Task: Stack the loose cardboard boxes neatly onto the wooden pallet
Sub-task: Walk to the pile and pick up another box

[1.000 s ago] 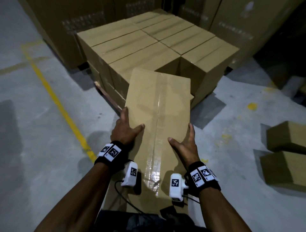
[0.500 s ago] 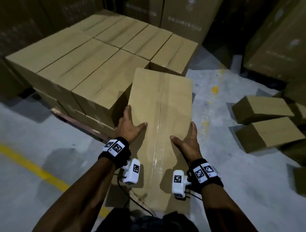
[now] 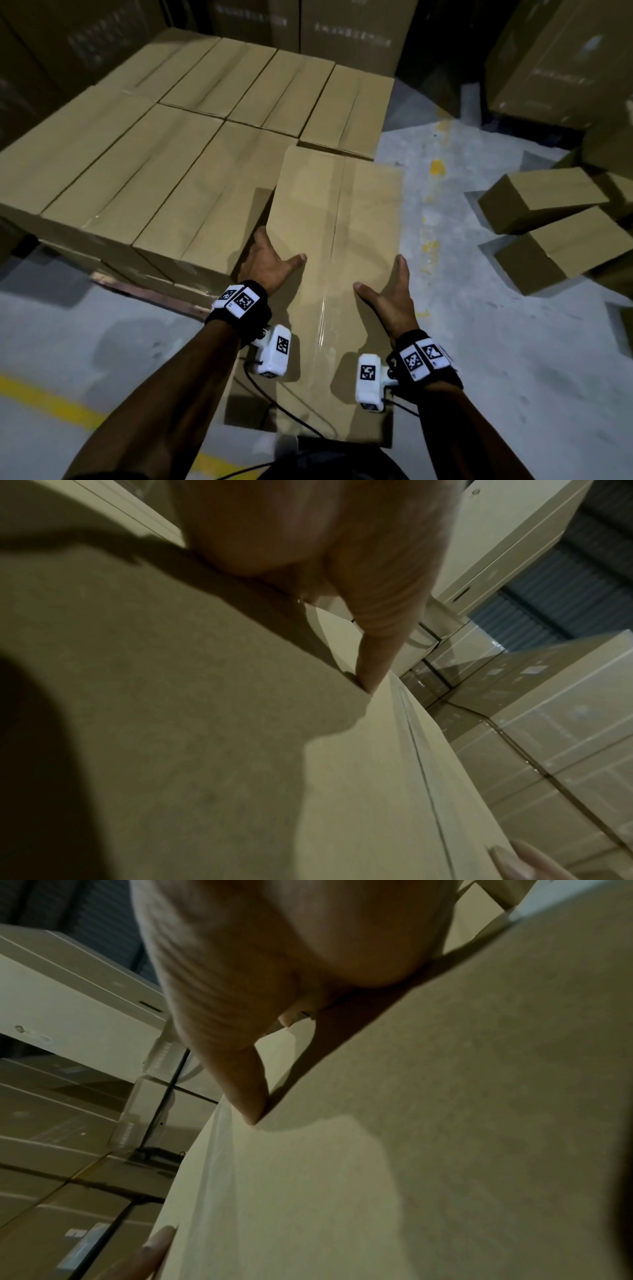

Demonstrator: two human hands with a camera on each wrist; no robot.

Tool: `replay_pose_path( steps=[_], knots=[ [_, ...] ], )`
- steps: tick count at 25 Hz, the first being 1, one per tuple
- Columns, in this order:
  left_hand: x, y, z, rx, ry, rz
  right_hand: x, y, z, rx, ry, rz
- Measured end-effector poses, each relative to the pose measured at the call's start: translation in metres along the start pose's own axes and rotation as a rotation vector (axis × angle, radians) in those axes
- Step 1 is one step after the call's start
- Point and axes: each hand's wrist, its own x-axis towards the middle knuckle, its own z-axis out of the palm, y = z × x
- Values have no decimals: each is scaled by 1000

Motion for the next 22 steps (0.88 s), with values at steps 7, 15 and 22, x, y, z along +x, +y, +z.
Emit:
replay_pose_path(
  steps=[7, 15, 22],
  knots=[
    [71, 21, 1, 31, -54, 2, 64, -13, 30, 12, 20, 63],
    [124, -12, 0, -30, -150, -49, 91, -8, 71, -24, 12, 188],
    [166, -45, 12, 141, -182, -24, 108, 10, 105, -57, 77, 250]
  ],
)
